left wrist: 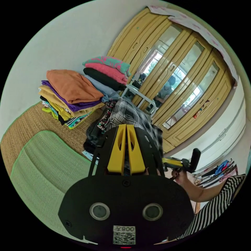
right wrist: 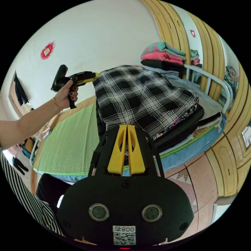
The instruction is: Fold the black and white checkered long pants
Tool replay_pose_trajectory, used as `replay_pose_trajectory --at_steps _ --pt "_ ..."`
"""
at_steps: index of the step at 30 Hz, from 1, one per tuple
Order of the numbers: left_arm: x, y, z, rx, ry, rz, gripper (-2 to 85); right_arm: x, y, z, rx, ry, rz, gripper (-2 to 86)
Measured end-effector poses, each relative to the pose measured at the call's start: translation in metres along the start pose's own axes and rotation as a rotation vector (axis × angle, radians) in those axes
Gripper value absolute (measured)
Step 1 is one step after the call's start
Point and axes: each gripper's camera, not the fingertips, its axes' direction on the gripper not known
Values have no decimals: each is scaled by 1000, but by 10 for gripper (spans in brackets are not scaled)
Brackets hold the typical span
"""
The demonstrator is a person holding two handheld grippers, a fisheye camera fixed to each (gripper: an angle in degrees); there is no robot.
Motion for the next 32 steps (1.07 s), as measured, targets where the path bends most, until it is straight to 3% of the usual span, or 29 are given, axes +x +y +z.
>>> replay_pose_trajectory --at_steps 5,9,16,18,23,26,32 --pt "-1 3 -3 40 -9 47 1 -8 2 -6 50 -28 -16 1" --pt "-16 4 18 -41 -31 38 1 -6 6 12 30 -56 12 1" --pt "-45 35 6 90 1 14 1 26 0 -24 206 -17 57 10" --pt "-55 53 10 39 -46 24 1 45 -8 -28 233 12 73 19" --pt "-83 127 68 -376 -144 25 1 95 -65 -21 251 126 78 59" --pt "-85 161 97 -511 -197 68 1 119 -113 1 206 170 70 78" --pt "-83 198 137 -615 -314 214 1 146 -220 82 46 247 -3 98"
